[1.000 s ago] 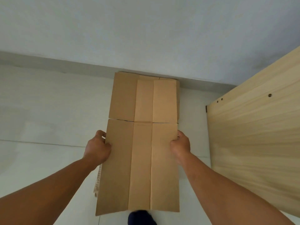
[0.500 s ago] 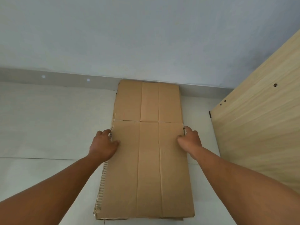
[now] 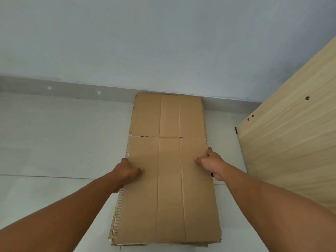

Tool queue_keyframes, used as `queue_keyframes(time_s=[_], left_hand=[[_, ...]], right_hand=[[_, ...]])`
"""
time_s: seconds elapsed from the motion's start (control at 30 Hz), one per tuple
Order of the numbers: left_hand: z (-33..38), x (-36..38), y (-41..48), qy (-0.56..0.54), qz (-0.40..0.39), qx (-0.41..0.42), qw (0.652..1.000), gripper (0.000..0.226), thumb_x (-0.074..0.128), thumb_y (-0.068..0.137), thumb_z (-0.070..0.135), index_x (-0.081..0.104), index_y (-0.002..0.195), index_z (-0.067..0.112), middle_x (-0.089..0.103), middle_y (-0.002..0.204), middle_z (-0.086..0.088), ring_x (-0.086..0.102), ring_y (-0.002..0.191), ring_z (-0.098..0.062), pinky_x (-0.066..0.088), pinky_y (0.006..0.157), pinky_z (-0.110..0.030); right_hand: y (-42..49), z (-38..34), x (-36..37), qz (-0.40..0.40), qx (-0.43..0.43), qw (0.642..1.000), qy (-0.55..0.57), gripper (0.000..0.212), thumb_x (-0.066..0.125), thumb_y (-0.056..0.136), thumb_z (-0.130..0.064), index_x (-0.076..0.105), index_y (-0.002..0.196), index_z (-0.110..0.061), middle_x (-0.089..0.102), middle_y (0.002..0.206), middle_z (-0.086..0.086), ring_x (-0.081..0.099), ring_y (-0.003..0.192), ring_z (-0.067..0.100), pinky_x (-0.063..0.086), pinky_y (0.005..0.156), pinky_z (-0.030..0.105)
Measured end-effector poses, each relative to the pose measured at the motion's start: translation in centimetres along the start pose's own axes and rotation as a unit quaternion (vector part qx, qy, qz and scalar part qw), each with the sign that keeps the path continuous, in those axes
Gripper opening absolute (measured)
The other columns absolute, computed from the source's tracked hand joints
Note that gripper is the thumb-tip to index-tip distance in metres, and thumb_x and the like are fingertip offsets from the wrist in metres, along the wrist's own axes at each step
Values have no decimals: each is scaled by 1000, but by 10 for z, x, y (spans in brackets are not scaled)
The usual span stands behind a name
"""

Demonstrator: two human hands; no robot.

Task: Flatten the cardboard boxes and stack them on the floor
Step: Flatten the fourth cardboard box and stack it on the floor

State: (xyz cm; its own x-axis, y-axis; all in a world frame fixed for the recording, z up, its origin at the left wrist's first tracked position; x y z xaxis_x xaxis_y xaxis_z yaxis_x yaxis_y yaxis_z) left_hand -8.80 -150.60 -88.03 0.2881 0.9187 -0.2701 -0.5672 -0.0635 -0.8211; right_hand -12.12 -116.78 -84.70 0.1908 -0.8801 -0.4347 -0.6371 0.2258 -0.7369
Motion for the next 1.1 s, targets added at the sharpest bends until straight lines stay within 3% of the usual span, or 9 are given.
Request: queue_keyframes(time_s=[0.1,0.33,0.43,0.5,0.6,0.67,0.77,0.93,1.1], left_hand=[[6,-8,0,98,61,31,993,85,77,78,47,36,142,11,54,134,-11,56,118,-32,53,95,-45],[17,-21,-4,189,141,70,969,70,71,82,54,50,132,9,62,125,-10,61,111,-30,54,93,-43],[22,-21,-4,184,146,75,969,83,75,80,50,37,141,9,56,132,-14,57,118,-34,53,95,-48],[36,-18,-7,223,156,124,954,99,76,80,48,18,152,14,45,144,-17,51,127,-37,50,100,-51],[70,-3,-21,368,172,221,886,109,73,81,51,-3,157,30,6,163,-13,16,148,-37,36,113,-54],[84,18,-26,462,140,260,836,110,70,80,58,-7,156,36,-15,165,-6,-7,152,-36,21,119,-56],[80,49,-23,550,63,260,791,123,71,70,71,-13,154,40,-25,163,-2,-19,150,-35,6,120,-59],[68,67,-12,591,24,226,774,141,78,56,74,-18,153,40,-31,161,-3,-22,147,-41,7,120,-60],[69,71,-4,605,18,209,768,141,79,56,73,-19,153,39,-33,160,-4,-22,147,-42,8,119,-61]], right_hand=[[2,0,1,-4,-5,1000,3,91,68,90,-27,8,158,-24,37,154,4,45,134,27,43,108,41],[0,-3,1,-10,-29,998,-46,101,69,90,-29,-7,157,-29,34,157,4,41,138,28,39,112,42],[-5,-11,-2,17,-73,990,-120,102,67,91,-34,-11,156,-29,28,160,4,37,141,28,37,112,38],[-10,-21,-6,67,-125,962,-234,103,66,89,-43,-9,157,-28,11,165,4,25,148,28,34,115,40],[-18,-42,5,93,-217,898,-371,100,64,86,-52,-1,158,-25,-7,166,5,2,152,27,21,121,43],[-24,-56,23,77,-269,861,-425,99,62,84,-57,4,158,-24,-11,166,5,-5,152,28,13,123,45],[-28,-66,56,7,-291,833,-469,102,63,80,-63,4,158,-31,-19,165,1,-14,152,28,5,123,49],[-17,-56,82,-52,-262,796,-543,117,71,72,-66,-5,156,-36,-31,161,0,-21,149,33,4,119,61],[-6,-51,85,-56,-250,791,-556,119,72,73,-63,-7,156,-35,-32,160,0,-21,149,35,4,119,62]])
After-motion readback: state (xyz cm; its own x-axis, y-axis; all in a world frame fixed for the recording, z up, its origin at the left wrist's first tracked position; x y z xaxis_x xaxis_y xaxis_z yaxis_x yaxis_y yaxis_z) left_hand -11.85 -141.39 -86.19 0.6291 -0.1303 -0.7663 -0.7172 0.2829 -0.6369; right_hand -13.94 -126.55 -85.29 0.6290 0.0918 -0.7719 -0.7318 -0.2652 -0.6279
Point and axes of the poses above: each hand's wrist, its own y-axis towards the middle knuckle, its own x-axis out of the palm, z = x × y, the point moved 10 cm from there along y, towards the middle knuckle
